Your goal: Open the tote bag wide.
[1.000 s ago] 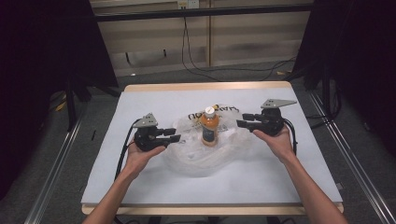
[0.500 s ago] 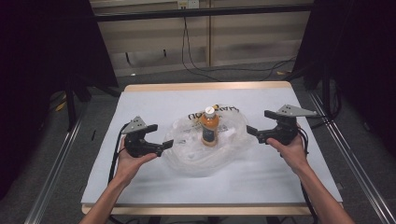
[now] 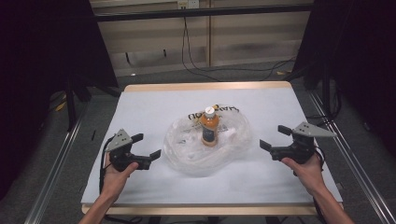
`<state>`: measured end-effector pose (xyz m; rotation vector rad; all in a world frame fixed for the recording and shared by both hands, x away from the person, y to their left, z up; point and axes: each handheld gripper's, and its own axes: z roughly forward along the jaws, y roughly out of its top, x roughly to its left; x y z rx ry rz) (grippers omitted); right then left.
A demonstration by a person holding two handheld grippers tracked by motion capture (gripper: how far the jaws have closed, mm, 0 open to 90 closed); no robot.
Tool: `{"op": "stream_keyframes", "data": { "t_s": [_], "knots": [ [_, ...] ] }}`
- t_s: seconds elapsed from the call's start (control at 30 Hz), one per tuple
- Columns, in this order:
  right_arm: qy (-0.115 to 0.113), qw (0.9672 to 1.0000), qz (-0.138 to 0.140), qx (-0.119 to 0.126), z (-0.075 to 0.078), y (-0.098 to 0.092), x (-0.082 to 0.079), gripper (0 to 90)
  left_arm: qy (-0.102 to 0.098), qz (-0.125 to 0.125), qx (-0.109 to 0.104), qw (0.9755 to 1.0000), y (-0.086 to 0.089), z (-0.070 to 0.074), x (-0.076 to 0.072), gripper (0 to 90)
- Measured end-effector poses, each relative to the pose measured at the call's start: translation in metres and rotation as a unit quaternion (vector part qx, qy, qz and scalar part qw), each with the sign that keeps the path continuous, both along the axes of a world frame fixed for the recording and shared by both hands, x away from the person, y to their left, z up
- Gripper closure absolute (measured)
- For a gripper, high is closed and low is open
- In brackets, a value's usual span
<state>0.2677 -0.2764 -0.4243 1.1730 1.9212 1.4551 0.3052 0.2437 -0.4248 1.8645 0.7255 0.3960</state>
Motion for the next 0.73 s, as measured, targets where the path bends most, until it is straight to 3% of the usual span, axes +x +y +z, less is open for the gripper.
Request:
{"op": "stream_keyframes", "data": {
  "t_s": [0.1,0.13,0.17,0.2,0.23,0.3,0.4,0.5,0.6,0.63,0.73],
  "knots": [
    [0.006,0.9998,-0.019,-0.008,-0.003,0.0,-0.011,5.3,-0.006,0.003,-0.008,1.0,0.004,0.001,-0.007,2.5],
    [0.004,0.9996,-0.027,-0.003,-0.007,-0.004,-0.023,5.1,-0.01,-0.004,0.001,0.9999,0.008,-0.001,-0.012,2.5],
    [0.004,0.9996,-0.029,-0.004,-0.008,-0.005,-0.025,5.1,-0.007,-0.002,-0.008,0.9999,0.008,-0.005,-0.014,2.5],
    [0.001,0.9995,-0.031,-0.009,-0.008,-0.006,-0.028,5.4,0.0,0.008,-0.004,1.0,0.01,-0.007,-0.016,2.6],
    [0.002,0.9994,-0.035,-0.008,-0.009,-0.008,-0.033,5.6,0.007,0.014,-0.015,0.9998,0.011,-0.011,-0.018,3.1],
    [0.002,0.9991,-0.041,-0.009,-0.011,-0.013,-0.041,5.4,0.003,0.034,-0.017,0.9993,0.014,-0.015,-0.025,3.0],
    [-0.003,0.9985,-0.053,-0.011,-0.016,-0.017,-0.054,6.3,0.003,0.03,-0.022,0.9993,0.018,-0.019,-0.03,2.9],
    [-0.007,0.9981,-0.061,0.01,-0.02,-0.023,-0.065,5.9,-0.001,0.032,0.004,0.9995,0.02,-0.025,-0.036,2.8],
    [-0.013,0.9971,-0.072,0.021,-0.02,-0.027,-0.075,6.2,0.0,0.029,0.005,0.9996,0.022,-0.027,-0.041,3.1],
    [-0.01,0.9971,-0.072,0.022,-0.02,-0.027,-0.077,6.2,-0.008,0.032,0.005,0.9994,0.023,-0.026,-0.042,3.1],
    [-0.013,0.9969,-0.076,0.014,-0.022,-0.027,-0.078,6.1,-0.012,0.03,0.005,0.9995,0.025,-0.026,-0.04,3.1]
  ]
}}
